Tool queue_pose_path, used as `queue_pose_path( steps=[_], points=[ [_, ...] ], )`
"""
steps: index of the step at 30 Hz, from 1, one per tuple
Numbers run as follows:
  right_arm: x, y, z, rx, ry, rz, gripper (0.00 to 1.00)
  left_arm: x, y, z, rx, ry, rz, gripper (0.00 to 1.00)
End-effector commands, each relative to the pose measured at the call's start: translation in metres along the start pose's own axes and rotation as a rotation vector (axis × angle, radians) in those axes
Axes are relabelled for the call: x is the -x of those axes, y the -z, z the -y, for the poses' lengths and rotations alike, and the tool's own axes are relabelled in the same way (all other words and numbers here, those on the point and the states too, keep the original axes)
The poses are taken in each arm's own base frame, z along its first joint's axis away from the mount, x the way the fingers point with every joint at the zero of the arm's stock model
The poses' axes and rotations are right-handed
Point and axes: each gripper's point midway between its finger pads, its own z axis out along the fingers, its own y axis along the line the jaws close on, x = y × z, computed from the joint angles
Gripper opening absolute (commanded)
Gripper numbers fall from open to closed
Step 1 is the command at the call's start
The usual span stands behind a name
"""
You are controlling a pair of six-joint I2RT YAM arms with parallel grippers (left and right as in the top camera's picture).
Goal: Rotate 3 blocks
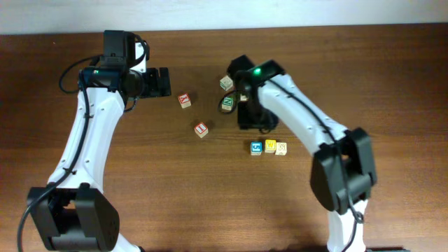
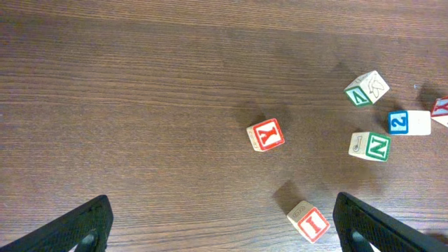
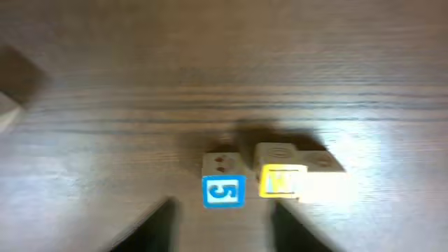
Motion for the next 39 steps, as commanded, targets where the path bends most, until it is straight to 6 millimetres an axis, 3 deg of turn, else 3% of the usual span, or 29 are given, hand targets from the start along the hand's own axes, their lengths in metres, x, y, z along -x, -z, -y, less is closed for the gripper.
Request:
queue_pose_path(
  steps=[1,3,7,11,15,17,22,25,33,35,39],
  points=[
    [0.011,0.01,0.029,-0.008,-0.041,0.021,0.2,0.005,0.001,-0.001,0.006,0.01,0.01,0.99],
    [0.009,-0.004,0.044,-0.003,-0.071,-0.014,0.12,0.005,0.001,-0.001,0.006,0.009,0.01,0.99],
    [0.008,-0.03,0.049,0.035,-0.03,-0.032,0.1,0.005,0.001,-0.001,0.006,0.01,0.01,0.99],
    [-0.008,-0.057,0.079,0.0,-0.095,-0.103,0.09,0.005,0.001,-0.001,0.006,0.009,0.01,0.99],
    [-0.014,-0.071,0.112,-0.012,-0.177,-0.145,0.08,0.005,0.001,-0.001,0.006,0.01,0.01,0.99],
    [-0.019,-0.077,0.117,-0.012,-0.19,-0.164,0.08,0.005,0.001,-0.001,0.006,0.01,0.01,0.99],
    [-0.036,-0.091,0.095,0.075,-0.172,-0.207,0.06,0.005,0.001,-0.001,0.006,0.01,0.01,0.99],
    [-0.035,-0.092,0.078,0.097,-0.132,-0.191,0.05,0.005,0.001,-0.001,0.006,0.01,0.01,0.99],
    [-0.035,-0.092,0.057,0.109,-0.075,-0.161,0.05,0.005,0.001,-0.001,0.006,0.01,0.01,0.99],
    [-0.027,-0.091,0.058,0.108,-0.079,-0.133,0.05,0.005,0.001,-0.001,0.006,0.01,0.01,0.99],
    [0.012,-0.074,0.049,0.163,-0.035,-0.008,0.07,0.005,0.001,-0.001,0.006,0.01,0.01,0.99]
  ],
)
